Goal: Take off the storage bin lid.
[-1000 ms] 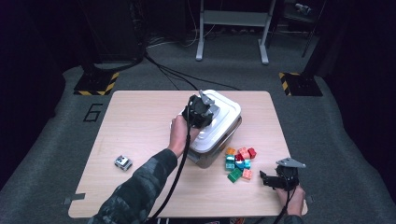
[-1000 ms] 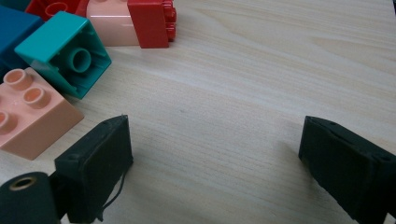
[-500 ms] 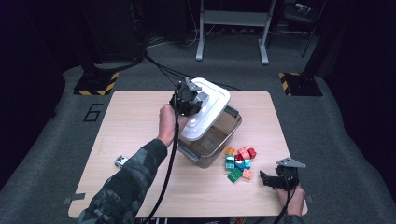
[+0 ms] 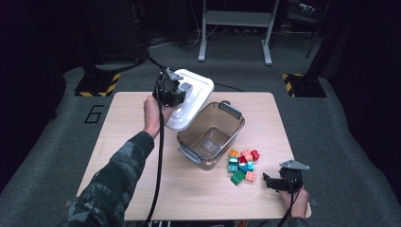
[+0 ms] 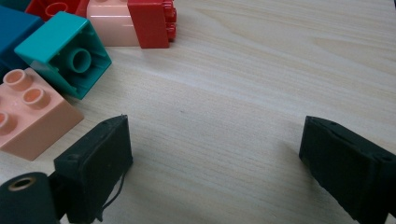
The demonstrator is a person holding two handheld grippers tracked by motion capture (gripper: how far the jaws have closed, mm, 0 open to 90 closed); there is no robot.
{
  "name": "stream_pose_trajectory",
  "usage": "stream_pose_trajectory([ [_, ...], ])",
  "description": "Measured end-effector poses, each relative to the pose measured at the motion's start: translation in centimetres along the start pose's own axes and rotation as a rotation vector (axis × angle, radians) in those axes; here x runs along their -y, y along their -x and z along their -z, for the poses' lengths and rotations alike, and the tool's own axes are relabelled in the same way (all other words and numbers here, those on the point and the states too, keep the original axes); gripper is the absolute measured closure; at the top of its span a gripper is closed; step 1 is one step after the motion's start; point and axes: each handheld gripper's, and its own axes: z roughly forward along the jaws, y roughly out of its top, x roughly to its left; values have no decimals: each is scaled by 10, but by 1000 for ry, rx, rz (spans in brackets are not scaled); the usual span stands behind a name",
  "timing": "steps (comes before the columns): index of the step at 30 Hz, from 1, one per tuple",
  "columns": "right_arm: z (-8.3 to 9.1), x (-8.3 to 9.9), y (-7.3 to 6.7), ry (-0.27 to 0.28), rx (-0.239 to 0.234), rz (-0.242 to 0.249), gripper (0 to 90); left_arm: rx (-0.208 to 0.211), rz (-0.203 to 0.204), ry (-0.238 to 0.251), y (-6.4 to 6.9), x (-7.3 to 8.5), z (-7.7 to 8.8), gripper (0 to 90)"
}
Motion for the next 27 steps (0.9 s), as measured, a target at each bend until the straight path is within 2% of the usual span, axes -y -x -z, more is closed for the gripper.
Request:
stream_pose_trajectory([
  [1,0,0,0,0,0,0,83,0,0,0,0,0,0,668],
  [2,0,0,0,0,-2,3,83,-12,12,1,-7,2,-1,668],
  [3,0,0,0,0,-2,3,83,-12,12,1,-7,2,-1,667],
  [8,0,0,0,-4,-5,5,83,-46,37,-5,-27,10,-7,668],
  [9,0,0,0,-4,-5,5,83,-46,37,-5,-27,10,-7,668],
  [14,0,0,0,-3,-2,5,85,-68,66,-18,-39,26,-19,668],
  [19,0,0,1,-3,-3,10,86,-80,75,-34,-44,36,-28,667],
  [22,0,0,0,-4,-1,5,88,-84,101,-55,-50,48,-38,667],
  [27,0,0,1,-2,0,6,88,-95,119,-82,-54,62,-50,667],
])
